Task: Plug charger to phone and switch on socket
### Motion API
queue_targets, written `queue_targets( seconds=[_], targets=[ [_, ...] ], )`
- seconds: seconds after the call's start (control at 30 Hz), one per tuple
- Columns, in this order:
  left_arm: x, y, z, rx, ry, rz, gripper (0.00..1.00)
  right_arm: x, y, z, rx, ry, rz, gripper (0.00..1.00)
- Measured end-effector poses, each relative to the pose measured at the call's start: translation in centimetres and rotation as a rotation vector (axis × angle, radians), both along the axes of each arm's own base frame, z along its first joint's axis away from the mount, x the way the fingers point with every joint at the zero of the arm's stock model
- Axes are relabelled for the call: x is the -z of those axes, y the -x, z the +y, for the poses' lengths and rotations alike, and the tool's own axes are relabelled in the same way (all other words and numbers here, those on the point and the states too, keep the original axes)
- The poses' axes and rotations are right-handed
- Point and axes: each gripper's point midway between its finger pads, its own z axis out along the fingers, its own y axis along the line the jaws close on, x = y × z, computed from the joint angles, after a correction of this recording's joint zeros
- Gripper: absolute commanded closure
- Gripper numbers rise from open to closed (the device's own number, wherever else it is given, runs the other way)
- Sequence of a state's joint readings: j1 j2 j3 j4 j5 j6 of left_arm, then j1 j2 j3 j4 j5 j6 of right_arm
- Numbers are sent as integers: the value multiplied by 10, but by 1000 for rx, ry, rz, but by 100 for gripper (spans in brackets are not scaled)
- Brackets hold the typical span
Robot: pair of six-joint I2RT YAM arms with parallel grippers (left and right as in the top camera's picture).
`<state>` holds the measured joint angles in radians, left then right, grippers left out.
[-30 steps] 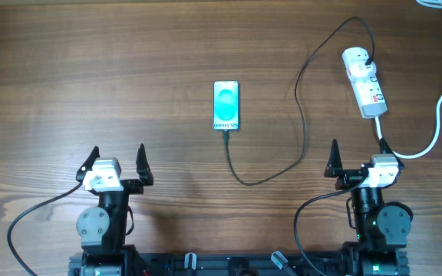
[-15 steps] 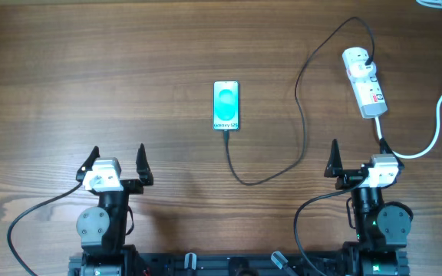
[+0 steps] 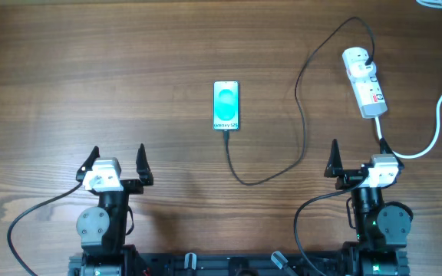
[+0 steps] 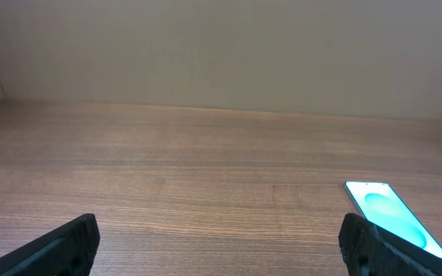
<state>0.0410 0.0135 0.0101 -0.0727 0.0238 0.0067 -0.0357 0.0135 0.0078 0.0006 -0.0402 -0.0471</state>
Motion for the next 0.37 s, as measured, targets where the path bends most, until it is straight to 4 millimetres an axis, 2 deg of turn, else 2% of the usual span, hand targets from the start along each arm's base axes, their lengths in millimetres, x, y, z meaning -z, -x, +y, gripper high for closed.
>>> queue_targets(
  seconds=[0.37],
  targets=[
    [0,0,0,0,0,0,0,0,0,0,0,0,0,0]
  ],
)
